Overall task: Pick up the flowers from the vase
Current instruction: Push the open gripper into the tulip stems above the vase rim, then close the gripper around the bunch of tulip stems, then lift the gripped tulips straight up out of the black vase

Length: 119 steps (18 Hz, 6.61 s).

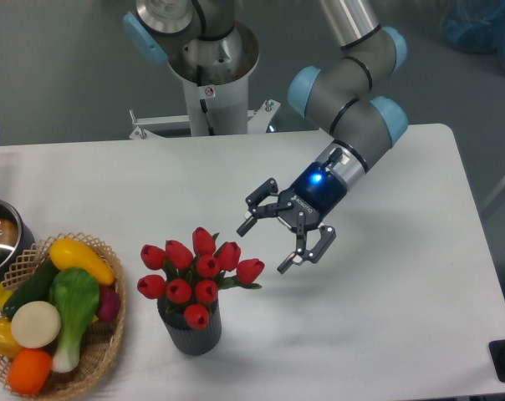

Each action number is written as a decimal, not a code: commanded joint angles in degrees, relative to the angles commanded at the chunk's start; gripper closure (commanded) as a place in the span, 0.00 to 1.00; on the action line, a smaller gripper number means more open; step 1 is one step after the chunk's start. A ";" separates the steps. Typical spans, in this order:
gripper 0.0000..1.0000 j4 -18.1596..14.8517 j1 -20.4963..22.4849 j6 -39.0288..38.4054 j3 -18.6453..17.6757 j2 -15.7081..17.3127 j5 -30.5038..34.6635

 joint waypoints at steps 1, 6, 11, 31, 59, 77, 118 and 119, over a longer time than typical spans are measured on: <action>0.00 0.00 -0.26 0.00 0.00 0.00 -0.44; 0.00 0.09 -1.76 0.09 0.17 -0.70 -0.45; 0.00 0.09 -2.90 0.17 1.23 -2.02 -0.36; 0.00 0.18 -8.18 0.44 5.45 -5.71 -0.01; 0.00 0.18 -10.99 0.44 9.05 -8.17 -0.10; 0.65 0.18 -10.90 0.26 8.44 -7.74 -0.45; 0.75 0.09 -8.17 -20.92 10.28 4.83 -2.38; 0.75 0.09 -8.18 -21.44 10.80 4.83 -2.47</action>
